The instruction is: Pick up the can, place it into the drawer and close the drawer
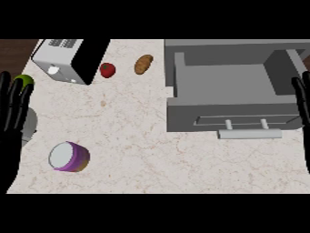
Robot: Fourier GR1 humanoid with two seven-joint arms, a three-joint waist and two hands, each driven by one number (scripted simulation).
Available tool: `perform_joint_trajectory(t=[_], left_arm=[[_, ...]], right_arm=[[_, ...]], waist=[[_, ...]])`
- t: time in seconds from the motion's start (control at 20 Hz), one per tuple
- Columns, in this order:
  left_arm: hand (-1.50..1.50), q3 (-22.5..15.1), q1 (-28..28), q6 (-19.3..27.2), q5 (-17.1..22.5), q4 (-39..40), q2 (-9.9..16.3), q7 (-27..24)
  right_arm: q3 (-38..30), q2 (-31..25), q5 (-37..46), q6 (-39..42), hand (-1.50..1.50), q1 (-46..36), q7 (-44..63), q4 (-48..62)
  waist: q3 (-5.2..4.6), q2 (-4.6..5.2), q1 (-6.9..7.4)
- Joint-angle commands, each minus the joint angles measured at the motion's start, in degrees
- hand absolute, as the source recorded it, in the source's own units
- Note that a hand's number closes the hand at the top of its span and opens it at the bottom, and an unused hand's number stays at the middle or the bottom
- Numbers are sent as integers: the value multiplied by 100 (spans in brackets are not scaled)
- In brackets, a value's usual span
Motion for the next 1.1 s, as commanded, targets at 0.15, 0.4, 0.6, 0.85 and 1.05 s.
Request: perform_joint_trajectory(t=[0.15, 0.4, 0.6, 0.85, 1.05], left_arm=[[-150, -42, 709, 1400, -1403, -467, -552, -95], [-150, 364, 1962, 2832, -962, -493, -565, 1040], [-150, -774, 2334, 4022, -1761, -1009, -568, 1531], [-150, -1647, 2608, 4492, -2793, -1519, -570, 2191], [-150, -2023, 2510, 4687, -3332, -1612, -570, 2623]], right_arm=[[-121, 155, -127, -104, -150, 129, -18, 42], [-484, 174, -118, -431, -150, 664, 810, 429], [-196, 327, 23, -524, -150, 594, 1034, 346], [-339, 300, -130, -364, -150, 840, 882, 282], [-300, 364, -202, -188, -150, 1154, 675, 174]], waist=[[-125, -36, 146], [-139, -37, 351], [-126, -31, 141], [-126, -26, 78], [-126, -27, 66]])
